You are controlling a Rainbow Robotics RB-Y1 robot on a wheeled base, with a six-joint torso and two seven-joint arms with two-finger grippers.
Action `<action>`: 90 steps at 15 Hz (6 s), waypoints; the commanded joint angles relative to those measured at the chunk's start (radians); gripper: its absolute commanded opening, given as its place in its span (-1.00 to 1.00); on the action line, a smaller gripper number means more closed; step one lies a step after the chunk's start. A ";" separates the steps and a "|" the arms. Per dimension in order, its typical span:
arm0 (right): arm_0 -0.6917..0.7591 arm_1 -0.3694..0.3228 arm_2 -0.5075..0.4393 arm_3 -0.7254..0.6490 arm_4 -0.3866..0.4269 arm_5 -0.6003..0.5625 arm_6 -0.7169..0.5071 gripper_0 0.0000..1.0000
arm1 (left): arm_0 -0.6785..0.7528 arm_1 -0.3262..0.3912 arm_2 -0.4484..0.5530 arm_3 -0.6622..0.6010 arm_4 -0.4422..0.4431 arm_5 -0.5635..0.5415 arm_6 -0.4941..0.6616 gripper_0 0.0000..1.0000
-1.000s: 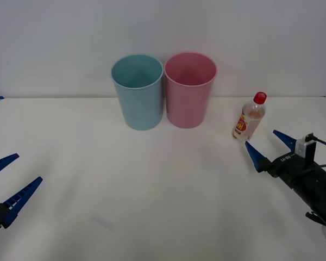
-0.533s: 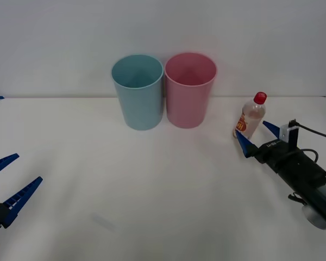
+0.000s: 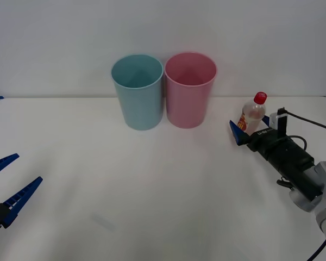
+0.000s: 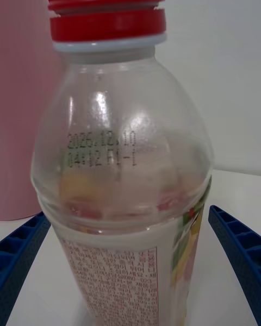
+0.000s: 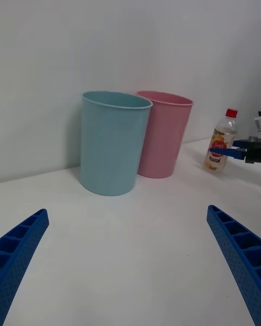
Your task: Grasp the object on the table and drop it into the matching bin: aluminum can to the light blue bin, PET bottle to the pink bin.
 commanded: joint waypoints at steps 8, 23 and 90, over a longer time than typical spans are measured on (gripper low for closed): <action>-0.009 0.002 0.021 0.002 -0.028 0.022 0.039 -1.00 | 0.000 0.000 0.000 0.000 0.000 0.000 0.000 1.00; 0.206 -0.011 0.064 -0.394 -0.057 -0.030 -0.110 -1.00 | 0.000 0.000 0.000 0.000 0.000 0.000 0.000 1.00; 0.255 -0.215 0.084 -0.797 0.140 -0.084 -0.544 1.00 | 0.000 0.000 0.000 0.000 0.000 0.000 0.000 1.00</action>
